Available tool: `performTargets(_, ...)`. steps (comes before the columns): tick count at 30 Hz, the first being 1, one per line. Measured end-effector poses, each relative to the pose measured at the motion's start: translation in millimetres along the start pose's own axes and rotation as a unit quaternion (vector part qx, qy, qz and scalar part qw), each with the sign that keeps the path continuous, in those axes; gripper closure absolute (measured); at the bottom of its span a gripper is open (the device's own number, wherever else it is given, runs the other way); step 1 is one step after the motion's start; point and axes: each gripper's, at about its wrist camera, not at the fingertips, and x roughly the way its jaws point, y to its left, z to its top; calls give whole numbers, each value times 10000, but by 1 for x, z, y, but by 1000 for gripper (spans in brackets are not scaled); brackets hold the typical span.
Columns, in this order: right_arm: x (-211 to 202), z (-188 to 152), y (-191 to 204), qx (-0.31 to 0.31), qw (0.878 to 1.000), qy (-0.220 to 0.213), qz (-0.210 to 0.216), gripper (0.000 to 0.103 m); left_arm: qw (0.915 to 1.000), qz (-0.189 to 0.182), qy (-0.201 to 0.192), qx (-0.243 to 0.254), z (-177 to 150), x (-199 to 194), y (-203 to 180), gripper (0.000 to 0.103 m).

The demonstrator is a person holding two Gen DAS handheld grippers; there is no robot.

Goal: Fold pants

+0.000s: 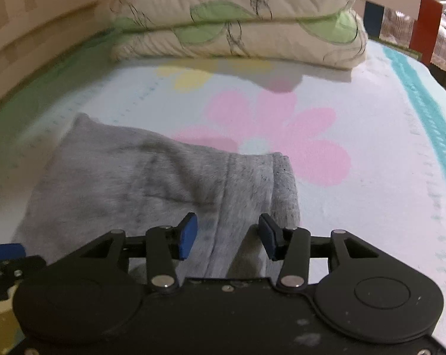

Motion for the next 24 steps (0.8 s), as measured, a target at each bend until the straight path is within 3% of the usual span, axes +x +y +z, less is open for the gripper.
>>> performTargets(7, -89, -34, 17, -11, 9978, -637, 209, 36, 9981, 1, -616, 56, -18, -57, -13, 55)
performTargets(14, -154, -62, 23, 498, 9938, -898, 421, 30, 9963, 207, -828, 74, -40, -99, -27, 51)
performTargets(20, -183, -81, 38, 520, 9951, -843, -71, 28, 9894, 532, -1324, 259, -58, -130, -39, 40)
performTargets(24, -195, -89, 37, 738, 9944, -749, 94, 28, 9870, 715, -1419, 250, -63, -140, -44, 33)
